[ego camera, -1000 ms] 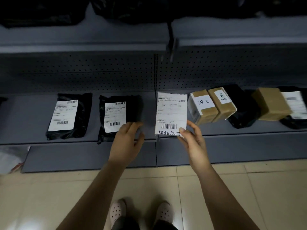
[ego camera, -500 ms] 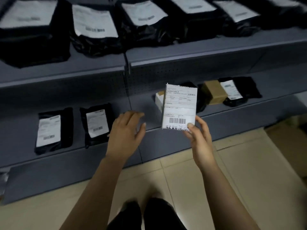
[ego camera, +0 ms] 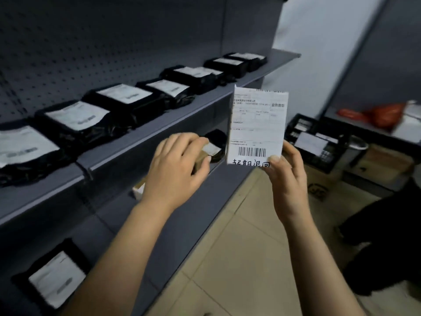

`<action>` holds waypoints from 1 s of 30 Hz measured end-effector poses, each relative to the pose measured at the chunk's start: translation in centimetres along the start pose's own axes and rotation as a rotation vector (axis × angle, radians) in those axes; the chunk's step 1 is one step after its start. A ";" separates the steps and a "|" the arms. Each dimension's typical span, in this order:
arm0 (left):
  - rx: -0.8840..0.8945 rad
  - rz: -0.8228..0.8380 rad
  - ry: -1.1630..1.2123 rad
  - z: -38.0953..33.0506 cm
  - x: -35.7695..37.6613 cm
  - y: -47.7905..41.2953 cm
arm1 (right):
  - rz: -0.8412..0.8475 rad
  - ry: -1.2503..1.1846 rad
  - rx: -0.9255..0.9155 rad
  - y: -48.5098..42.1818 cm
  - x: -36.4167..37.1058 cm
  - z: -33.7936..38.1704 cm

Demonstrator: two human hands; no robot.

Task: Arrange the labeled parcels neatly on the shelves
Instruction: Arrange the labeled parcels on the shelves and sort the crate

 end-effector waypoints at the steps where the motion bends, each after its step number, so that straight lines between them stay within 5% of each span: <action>1: 0.049 -0.018 0.015 -1.1 -0.3 -1.3 | -0.030 0.004 -0.031 0.4 -1.1 1.5; 13: 0.314 -0.166 0.130 -12.0 1.3 -11.5 | -0.210 0.049 -0.256 1.8 -12.2 11.4; 30: 0.388 -0.074 0.298 -23.1 21.2 -22.0 | -0.429 0.061 -0.214 -7.5 -31.9 10.7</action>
Point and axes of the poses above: each hand's wrist, its own y-axis away from the middle knuckle, its own x-axis out of the palm, z = x × y, the point moved 9 cm from there along -y, towards the middle knuckle, and after that the axes turned 10 degrees about x, right-handed, at the moved point
